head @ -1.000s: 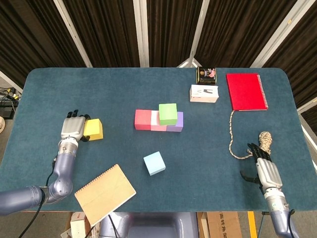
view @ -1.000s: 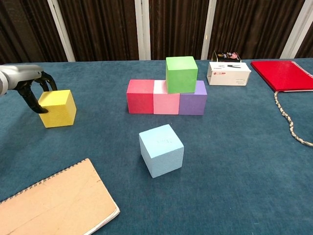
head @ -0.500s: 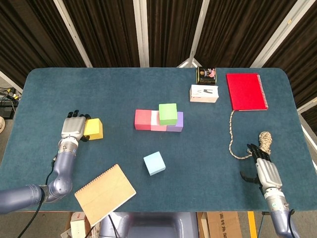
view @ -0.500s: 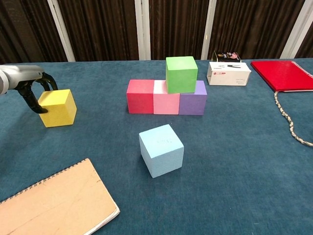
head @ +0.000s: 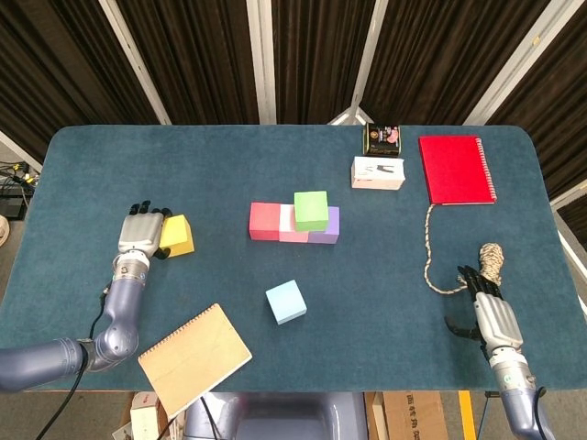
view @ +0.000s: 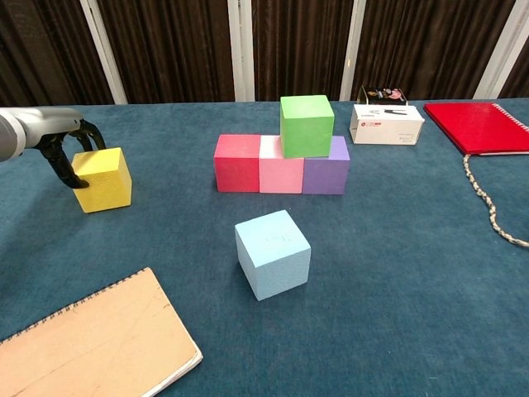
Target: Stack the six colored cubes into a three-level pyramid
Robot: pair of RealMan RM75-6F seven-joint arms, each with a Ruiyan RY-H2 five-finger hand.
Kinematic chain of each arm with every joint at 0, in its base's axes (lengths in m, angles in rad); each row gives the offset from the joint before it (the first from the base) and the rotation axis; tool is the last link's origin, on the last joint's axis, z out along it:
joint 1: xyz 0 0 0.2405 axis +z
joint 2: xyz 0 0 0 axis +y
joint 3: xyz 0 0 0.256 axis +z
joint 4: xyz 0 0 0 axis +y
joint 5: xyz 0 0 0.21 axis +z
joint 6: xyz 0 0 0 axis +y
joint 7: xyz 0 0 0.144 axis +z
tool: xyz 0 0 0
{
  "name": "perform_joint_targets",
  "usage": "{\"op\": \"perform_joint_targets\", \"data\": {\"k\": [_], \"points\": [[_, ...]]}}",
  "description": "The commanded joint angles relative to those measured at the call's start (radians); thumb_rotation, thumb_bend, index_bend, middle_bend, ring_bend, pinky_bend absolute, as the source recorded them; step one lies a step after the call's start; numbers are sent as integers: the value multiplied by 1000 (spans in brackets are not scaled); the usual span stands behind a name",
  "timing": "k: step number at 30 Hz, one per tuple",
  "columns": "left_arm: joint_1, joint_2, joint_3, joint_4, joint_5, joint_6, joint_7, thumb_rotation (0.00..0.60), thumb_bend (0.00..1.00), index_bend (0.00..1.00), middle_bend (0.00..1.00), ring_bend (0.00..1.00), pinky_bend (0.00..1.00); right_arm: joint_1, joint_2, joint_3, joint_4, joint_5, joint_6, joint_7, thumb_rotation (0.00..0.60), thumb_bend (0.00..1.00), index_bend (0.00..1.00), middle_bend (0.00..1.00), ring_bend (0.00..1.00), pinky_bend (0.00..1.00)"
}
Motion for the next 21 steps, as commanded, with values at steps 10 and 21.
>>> {"op": "perform_joint_targets", "data": {"k": [10, 21], "points": [[5, -37, 3, 31, 38, 39, -17, 600, 400, 297, 312, 0, 0, 1, 9, -3, -5, 0, -8, 5, 600, 344, 36, 17, 0, 0], [2, 208, -17, -187, 147, -142, -91, 600, 416, 290, 310, 0, 0, 2, 8, 2, 5, 12, -7, 7, 600, 343, 36, 17, 0, 0]]}}
